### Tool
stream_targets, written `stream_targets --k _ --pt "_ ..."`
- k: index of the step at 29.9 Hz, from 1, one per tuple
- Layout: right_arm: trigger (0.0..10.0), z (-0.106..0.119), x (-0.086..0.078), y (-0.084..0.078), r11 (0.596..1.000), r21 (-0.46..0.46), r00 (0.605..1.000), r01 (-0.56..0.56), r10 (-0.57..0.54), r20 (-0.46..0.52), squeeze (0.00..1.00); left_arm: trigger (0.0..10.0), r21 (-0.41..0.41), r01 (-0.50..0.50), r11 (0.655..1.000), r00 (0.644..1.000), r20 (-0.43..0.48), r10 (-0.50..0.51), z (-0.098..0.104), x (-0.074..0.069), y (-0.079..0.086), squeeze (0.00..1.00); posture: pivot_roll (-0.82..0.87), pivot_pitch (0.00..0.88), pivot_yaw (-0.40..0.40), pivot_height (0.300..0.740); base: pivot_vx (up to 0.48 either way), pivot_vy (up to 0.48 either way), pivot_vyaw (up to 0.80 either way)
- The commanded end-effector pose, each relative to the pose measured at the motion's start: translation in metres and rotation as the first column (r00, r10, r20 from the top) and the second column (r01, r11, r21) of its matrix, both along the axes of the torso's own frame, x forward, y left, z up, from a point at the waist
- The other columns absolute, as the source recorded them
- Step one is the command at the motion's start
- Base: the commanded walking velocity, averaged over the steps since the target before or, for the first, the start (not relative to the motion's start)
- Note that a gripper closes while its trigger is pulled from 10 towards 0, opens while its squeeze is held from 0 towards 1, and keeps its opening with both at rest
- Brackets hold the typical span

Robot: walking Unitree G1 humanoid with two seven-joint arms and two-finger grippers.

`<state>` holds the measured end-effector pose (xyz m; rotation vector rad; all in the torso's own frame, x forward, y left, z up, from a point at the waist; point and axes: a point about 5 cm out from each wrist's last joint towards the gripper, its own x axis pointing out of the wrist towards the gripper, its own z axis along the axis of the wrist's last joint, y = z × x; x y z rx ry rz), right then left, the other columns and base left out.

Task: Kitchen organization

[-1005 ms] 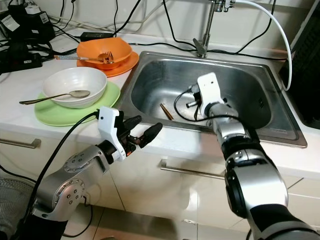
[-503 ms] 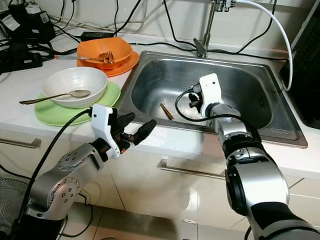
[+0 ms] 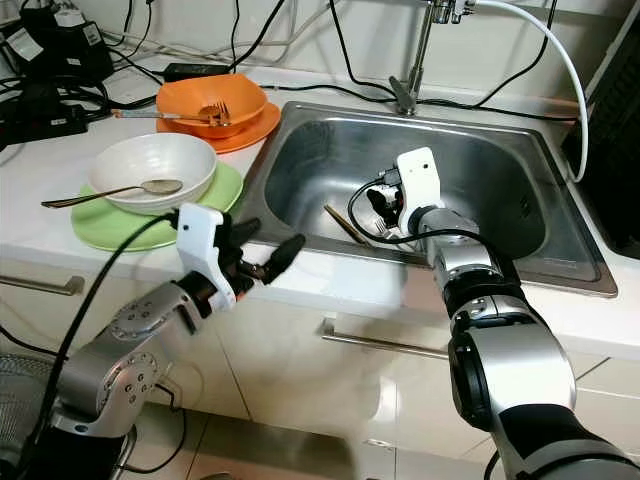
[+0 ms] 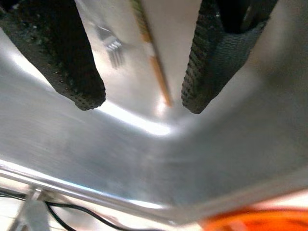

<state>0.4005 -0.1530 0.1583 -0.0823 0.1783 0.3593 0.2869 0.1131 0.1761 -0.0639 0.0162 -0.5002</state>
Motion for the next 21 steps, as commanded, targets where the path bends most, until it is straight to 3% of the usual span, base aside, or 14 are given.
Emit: stream_targets --k 1,6,9,12,13,16,17,19,20,21 --pt "10.0 0.022 0.005 0.009 0.996 0.071 0.996 -0.049 0.044 0.078 1.00 10.0 0.030 -0.048 0.998 0.995 0.092 0.045 0.015 0.004 0.005 1.00 0.02 0.024 -0.007 0.740 0.000 0.000 0.00" --pt "10.0 0.039 0.001 0.034 0.948 0.205 0.963 -0.245 0.213 0.167 1.00 10.0 0.062 -0.158 0.986 0.955 0.265 0.136 0.044 0.009 0.017 1.00 0.01 0.031 0.004 0.740 0.000 0.000 0.00" --pt "10.0 0.042 -0.003 0.042 0.920 0.236 0.944 -0.314 0.274 0.185 1.00 10.0 0.063 -0.206 0.977 0.936 0.305 0.177 0.049 0.011 0.023 1.00 0.01 0.034 0.009 0.740 0.000 0.000 0.00" --pt "10.0 0.046 -0.015 0.055 0.860 0.256 0.893 -0.441 0.394 0.217 1.00 10.0 0.041 -0.313 0.949 0.885 0.376 0.275 0.058 0.012 0.036 1.00 0.00 0.038 0.017 0.740 0.000 0.000 0.00" --pt "10.0 0.047 -0.021 0.059 0.843 0.258 0.877 -0.472 0.419 0.236 1.00 10.0 0.028 -0.368 0.929 0.848 0.420 0.324 0.064 0.011 0.043 1.00 -0.01 0.039 0.020 0.740 0.000 0.000 0.00" --pt "10.0 0.045 -0.030 0.063 0.808 0.284 0.854 -0.516 0.461 0.241 0.98 10.0 0.021 -0.435 0.900 0.796 0.476 0.374 0.071 0.009 0.051 1.00 -0.01 0.042 0.024 0.740 0.000 0.000 0.00" --pt "10.0 0.044 -0.033 0.064 0.804 0.281 0.849 -0.525 0.469 0.243 0.89 10.0 0.014 -0.454 0.891 0.780 0.490 0.390 0.072 0.008 0.054 1.00 -0.01 0.043 0.025 0.740 0.000 0.000 0.00" --pt "10.0 0.041 -0.040 0.067 0.787 0.275 0.832 -0.552 0.499 0.241 0.43 10.0 0.005 -0.505 0.863 0.737 0.523 0.428 0.077 0.006 0.060 1.00 -0.01 0.044 0.026 0.740 0.000 0.000 0.00" --pt "10.0 0.039 -0.043 0.069 0.776 0.282 0.825 -0.563 0.513 0.237 0.00 10.0 0.002 -0.530 0.848 0.715 0.538 0.446 0.078 0.004 0.063 1.00 -0.01 0.044 0.028 0.740 0.000 0.000 0.00" --pt "10.0 0.038 -0.047 0.071 0.769 0.279 0.817 -0.575 0.526 0.236 0.00 10.0 -0.004 -0.556 0.831 0.692 0.550 0.466 0.079 0.002 0.066 0.83 0.00 0.044 0.028 0.740 0.000 0.000 0.00"
